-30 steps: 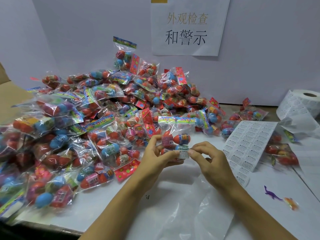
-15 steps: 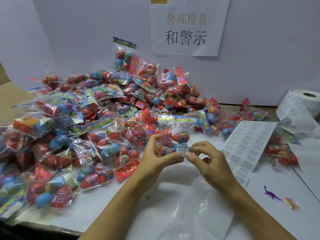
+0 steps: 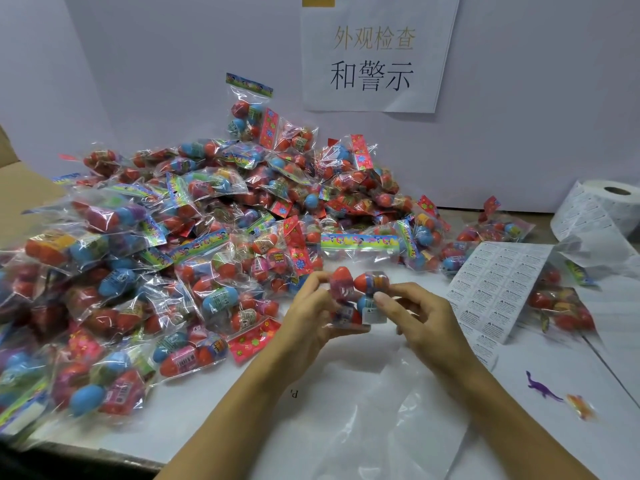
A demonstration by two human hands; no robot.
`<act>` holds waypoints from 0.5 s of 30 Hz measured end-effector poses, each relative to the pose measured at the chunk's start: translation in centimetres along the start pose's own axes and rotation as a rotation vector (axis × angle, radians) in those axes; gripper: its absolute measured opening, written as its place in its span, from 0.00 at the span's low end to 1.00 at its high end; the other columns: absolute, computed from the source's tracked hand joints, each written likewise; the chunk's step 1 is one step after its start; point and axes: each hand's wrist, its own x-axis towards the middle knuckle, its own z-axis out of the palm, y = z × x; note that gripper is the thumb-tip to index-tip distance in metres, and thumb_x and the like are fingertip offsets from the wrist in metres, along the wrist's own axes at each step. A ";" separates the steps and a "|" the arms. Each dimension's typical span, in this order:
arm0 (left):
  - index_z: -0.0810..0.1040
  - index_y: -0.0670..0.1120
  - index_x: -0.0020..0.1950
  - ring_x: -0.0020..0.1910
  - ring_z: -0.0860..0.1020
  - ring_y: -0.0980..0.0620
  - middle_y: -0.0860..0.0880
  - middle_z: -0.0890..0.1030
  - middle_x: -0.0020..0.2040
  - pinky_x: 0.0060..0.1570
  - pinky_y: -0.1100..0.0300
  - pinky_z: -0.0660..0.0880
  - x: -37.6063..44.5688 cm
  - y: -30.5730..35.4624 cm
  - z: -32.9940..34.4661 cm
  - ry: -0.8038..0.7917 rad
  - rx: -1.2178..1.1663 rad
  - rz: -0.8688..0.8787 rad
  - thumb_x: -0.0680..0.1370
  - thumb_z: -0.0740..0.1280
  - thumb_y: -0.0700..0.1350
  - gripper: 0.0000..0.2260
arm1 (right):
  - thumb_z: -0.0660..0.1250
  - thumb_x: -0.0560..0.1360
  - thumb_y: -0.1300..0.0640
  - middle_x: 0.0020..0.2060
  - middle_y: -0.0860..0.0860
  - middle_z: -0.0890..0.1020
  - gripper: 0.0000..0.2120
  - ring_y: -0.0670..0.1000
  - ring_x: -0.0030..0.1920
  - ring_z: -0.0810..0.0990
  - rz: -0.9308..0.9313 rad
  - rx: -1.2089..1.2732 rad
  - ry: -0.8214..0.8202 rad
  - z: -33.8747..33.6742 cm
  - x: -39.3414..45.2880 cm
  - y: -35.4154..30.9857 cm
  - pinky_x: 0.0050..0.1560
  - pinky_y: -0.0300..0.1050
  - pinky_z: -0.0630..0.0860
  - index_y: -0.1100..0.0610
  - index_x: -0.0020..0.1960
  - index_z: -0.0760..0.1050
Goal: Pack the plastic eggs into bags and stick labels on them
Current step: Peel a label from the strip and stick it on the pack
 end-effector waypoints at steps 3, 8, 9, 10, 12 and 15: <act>0.75 0.40 0.59 0.51 0.84 0.42 0.41 0.84 0.51 0.47 0.51 0.83 0.0 -0.4 0.1 0.003 0.096 -0.032 0.71 0.64 0.43 0.17 | 0.73 0.76 0.56 0.40 0.42 0.86 0.06 0.40 0.35 0.80 0.021 0.033 -0.013 -0.1 0.1 0.4 0.34 0.32 0.73 0.53 0.53 0.85; 0.77 0.45 0.60 0.51 0.86 0.47 0.44 0.85 0.54 0.51 0.50 0.83 0.2 -1.3 0.1 0.022 0.280 -0.010 0.76 0.72 0.49 0.16 | 0.76 0.74 0.54 0.43 0.49 0.88 0.06 0.43 0.41 0.84 0.134 0.074 0.041 -1.3 0.4 0.3 0.33 0.36 0.76 0.51 0.51 0.86; 0.77 0.46 0.61 0.52 0.86 0.48 0.44 0.85 0.54 0.53 0.48 0.83 0.1 -1.4 0.1 0.031 0.347 0.005 0.75 0.73 0.52 0.17 | 0.76 0.74 0.54 0.43 0.49 0.88 0.06 0.43 0.41 0.85 0.175 0.085 0.058 -1.5 0.5 0.1 0.32 0.35 0.76 0.51 0.51 0.85; 0.76 0.47 0.61 0.52 0.85 0.48 0.45 0.85 0.54 0.55 0.46 0.83 0.1 -1.4 0.1 0.039 0.405 0.027 0.76 0.74 0.54 0.18 | 0.76 0.74 0.53 0.43 0.49 0.88 0.06 0.44 0.41 0.85 0.219 0.102 0.066 -1.7 0.5 -0.1 0.33 0.36 0.77 0.52 0.50 0.85; 0.77 0.49 0.60 0.51 0.85 0.50 0.48 0.85 0.53 0.53 0.46 0.83 -0.3 -1.3 0.2 0.032 0.542 0.107 0.75 0.75 0.56 0.19 | 0.75 0.75 0.54 0.43 0.51 0.88 0.06 0.49 0.43 0.86 0.299 0.130 0.063 -2.1 0.2 -0.3 0.36 0.41 0.80 0.54 0.51 0.85; 0.80 0.50 0.55 0.49 0.85 0.52 0.50 0.86 0.49 0.51 0.50 0.83 -1.1 -1.0 0.8 -0.099 0.652 0.225 0.73 0.77 0.58 0.17 | 0.76 0.74 0.56 0.41 0.54 0.87 0.05 0.52 0.40 0.85 0.374 0.167 0.066 -3.0 -1.1 -0.4 0.38 0.46 0.80 0.58 0.46 0.86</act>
